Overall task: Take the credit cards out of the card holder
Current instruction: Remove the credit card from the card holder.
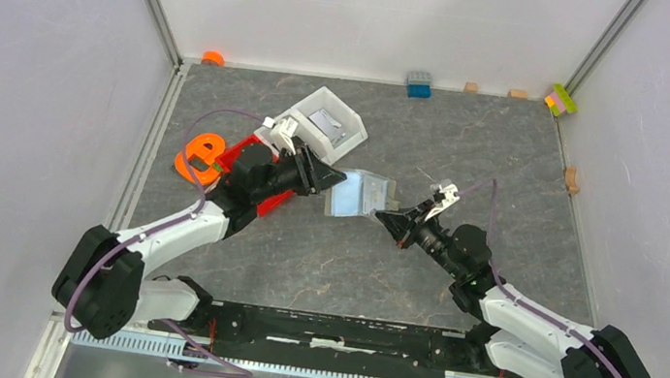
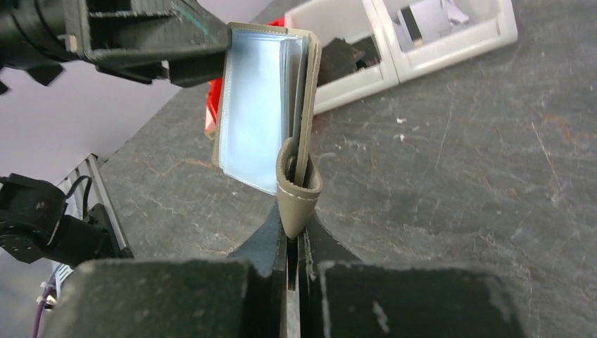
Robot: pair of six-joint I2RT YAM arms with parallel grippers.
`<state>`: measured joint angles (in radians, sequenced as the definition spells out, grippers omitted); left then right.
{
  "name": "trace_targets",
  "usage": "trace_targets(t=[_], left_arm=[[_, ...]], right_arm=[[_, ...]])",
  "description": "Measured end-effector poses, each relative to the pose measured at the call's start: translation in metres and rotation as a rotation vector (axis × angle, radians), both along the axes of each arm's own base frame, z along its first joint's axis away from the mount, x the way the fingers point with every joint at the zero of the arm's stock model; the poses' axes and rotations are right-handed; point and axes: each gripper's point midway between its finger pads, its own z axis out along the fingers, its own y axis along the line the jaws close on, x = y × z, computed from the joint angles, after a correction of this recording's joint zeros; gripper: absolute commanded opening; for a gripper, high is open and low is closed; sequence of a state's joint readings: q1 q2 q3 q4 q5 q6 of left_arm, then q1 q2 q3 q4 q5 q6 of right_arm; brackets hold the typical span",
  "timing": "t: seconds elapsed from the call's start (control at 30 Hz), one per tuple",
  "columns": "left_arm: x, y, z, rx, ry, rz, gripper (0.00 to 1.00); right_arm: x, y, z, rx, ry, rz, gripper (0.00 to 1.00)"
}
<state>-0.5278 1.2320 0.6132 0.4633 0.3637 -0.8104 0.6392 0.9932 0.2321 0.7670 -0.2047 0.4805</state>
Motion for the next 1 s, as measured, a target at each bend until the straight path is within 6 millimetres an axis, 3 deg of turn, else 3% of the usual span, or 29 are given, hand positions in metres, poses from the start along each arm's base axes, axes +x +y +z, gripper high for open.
trace_targets(t=[0.23,0.37,0.5,0.7,0.83,1.0], left_arm=[[0.019,0.035,-0.024,0.168,0.077,0.216,0.53],[0.017,0.041,-0.012,0.164,0.042,0.24,0.44],[0.011,0.027,0.001,0.125,-0.005,0.169,0.4],[0.003,-0.018,-0.031,0.15,0.089,-0.039,0.39],[-0.004,-0.039,-0.049,0.161,0.146,-0.139,0.39],[-0.012,-0.047,-0.052,0.153,0.168,-0.205,0.4]], right_arm=[[0.005,-0.002,-0.024,-0.03,0.109,-0.023,0.0],[0.014,-0.002,-0.036,-0.05,0.187,-0.043,0.0],[0.022,-0.002,-0.049,-0.057,0.263,-0.055,0.0],[0.018,0.002,-0.068,-0.03,0.389,0.002,0.0],[0.016,0.009,-0.057,0.052,0.407,0.07,0.0],[0.013,0.009,-0.036,0.177,0.387,0.126,0.0]])
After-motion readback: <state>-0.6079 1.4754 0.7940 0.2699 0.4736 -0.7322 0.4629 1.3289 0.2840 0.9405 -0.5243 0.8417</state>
